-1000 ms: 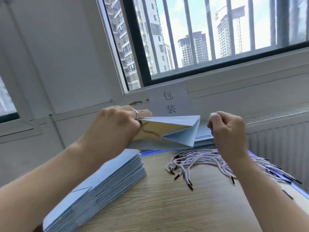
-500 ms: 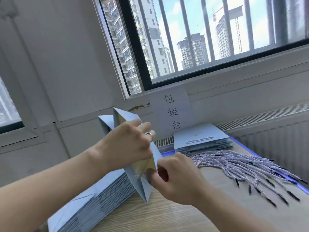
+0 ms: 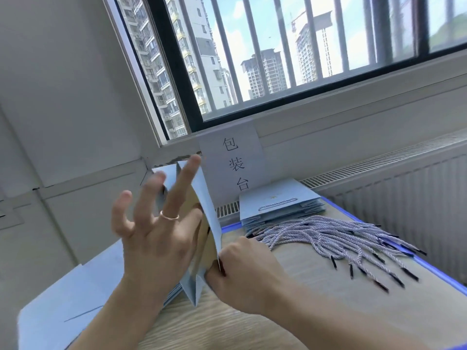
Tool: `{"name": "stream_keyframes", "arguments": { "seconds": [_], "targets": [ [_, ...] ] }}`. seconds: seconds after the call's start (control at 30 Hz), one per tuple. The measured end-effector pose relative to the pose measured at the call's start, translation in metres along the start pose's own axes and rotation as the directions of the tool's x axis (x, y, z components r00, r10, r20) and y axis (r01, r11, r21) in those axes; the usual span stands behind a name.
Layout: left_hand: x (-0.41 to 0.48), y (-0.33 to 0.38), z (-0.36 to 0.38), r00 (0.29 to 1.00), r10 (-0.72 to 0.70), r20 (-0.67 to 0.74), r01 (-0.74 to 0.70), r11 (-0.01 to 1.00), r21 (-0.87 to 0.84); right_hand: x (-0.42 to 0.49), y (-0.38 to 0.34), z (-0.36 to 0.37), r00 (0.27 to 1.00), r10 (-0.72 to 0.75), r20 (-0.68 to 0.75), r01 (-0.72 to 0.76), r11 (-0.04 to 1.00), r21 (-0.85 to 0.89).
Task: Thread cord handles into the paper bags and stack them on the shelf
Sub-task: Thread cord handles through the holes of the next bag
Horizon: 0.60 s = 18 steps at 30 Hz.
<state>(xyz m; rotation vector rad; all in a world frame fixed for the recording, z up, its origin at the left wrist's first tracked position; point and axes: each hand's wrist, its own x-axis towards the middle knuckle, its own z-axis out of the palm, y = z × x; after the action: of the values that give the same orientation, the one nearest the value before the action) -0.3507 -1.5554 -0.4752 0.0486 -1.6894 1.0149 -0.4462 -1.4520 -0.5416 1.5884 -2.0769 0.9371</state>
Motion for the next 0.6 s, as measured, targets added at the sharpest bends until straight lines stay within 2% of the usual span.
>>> {"name": "stream_keyframes", "arguments": {
  "seconds": [0.07,0.13,0.23,0.3,0.33,0.43,0.5,0.6],
  "targets": [
    [-0.01,0.007,0.001,0.971,-0.237,0.006,0.237,0.969,-0.074,-0.002,-0.001,-0.002,1.0,-0.013,0.023,0.013,0.999,-0.032],
    [-0.015,0.015,0.003,0.909,-0.417,0.012,0.411,0.888,-0.205,-0.002,-0.002,-0.004,0.997,-0.022,0.069,0.025,0.999,-0.038],
    [-0.017,0.028,0.004,0.783,-0.615,0.09,0.602,0.714,-0.357,-0.002,-0.003,-0.002,0.992,-0.043,0.116,0.05,0.997,-0.06],
    [-0.018,0.031,0.007,0.66,-0.716,0.228,0.731,0.543,-0.414,-0.002,-0.002,-0.001,0.986,-0.065,0.154,0.077,0.994,-0.071],
    [-0.021,0.032,0.01,0.632,-0.718,0.292,0.759,0.496,-0.423,-0.001,-0.001,0.0,0.981,-0.073,0.18,0.087,0.993,-0.076],
    [-0.033,0.031,0.015,0.699,-0.613,0.368,0.715,0.592,-0.371,0.001,0.005,0.0,0.962,-0.081,0.262,0.103,0.992,-0.071],
    [-0.035,0.027,0.014,0.691,-0.616,0.378,0.722,0.6,-0.343,0.003,0.009,-0.006,0.93,-0.101,0.354,0.107,0.994,0.003],
    [-0.041,0.019,0.014,0.69,-0.617,0.379,0.724,0.579,-0.374,0.008,0.024,-0.027,0.868,-0.045,0.494,-0.072,0.974,0.216]
  ]
}}
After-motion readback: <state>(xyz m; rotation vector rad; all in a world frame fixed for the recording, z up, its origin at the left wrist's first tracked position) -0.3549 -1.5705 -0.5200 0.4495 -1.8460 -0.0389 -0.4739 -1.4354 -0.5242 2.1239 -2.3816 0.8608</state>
